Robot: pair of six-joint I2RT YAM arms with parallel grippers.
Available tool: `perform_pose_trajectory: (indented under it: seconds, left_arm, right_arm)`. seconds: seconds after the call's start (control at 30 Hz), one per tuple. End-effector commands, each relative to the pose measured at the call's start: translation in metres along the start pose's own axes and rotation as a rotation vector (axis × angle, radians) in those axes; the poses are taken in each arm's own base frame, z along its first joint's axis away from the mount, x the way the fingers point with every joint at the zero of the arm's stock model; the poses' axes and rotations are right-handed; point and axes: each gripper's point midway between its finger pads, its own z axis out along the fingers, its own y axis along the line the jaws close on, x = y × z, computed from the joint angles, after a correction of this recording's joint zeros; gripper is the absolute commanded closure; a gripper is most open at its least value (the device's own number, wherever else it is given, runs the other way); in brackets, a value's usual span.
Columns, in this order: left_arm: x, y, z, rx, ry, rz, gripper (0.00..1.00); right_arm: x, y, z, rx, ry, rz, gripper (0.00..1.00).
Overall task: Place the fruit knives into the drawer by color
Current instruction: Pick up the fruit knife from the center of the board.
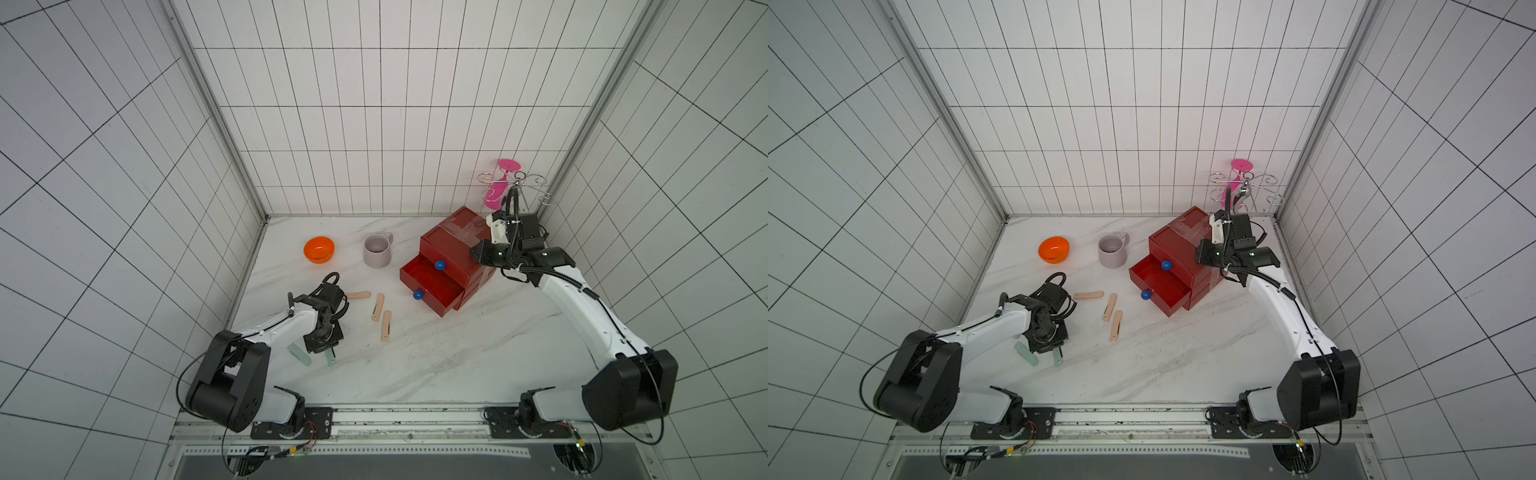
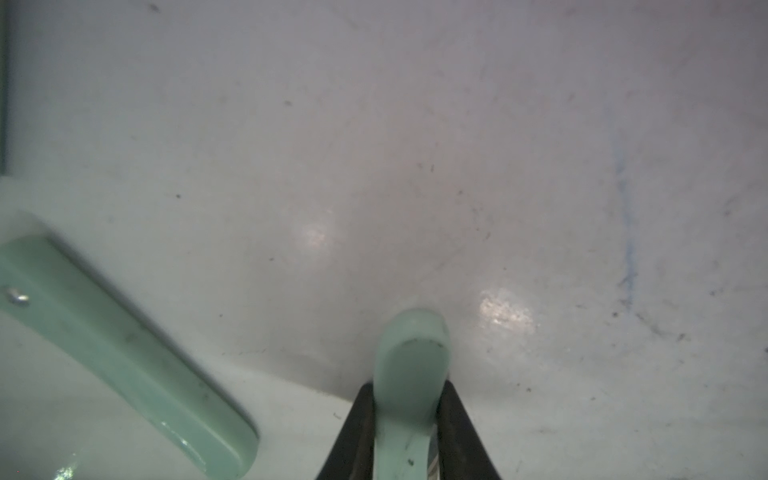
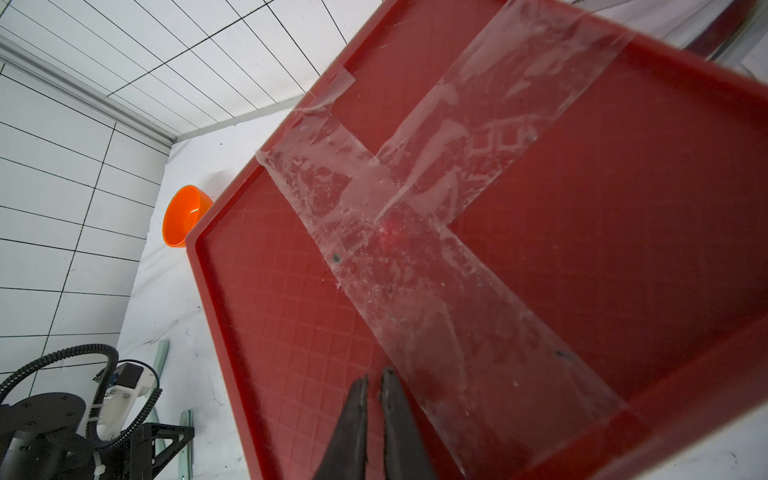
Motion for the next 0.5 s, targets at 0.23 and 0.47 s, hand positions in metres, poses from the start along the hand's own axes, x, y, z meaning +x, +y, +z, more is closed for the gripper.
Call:
perform_pose_trajectory:
  seconds: [0.23, 0.47]
  left_arm:
    - [0.008, -0.021, 0.012, 0.029, 0.043, 0.104, 0.68]
    - [0.018, -0.018, 0.008, 0.019, 0.058, 0.142, 0.59]
  right_arm:
    - [0.145, -0.046, 0.014, 0.183, 0.536, 0.136, 0.88]
    - [0.146, -0.045, 0.013, 0.181, 0.53, 0.138, 0.88]
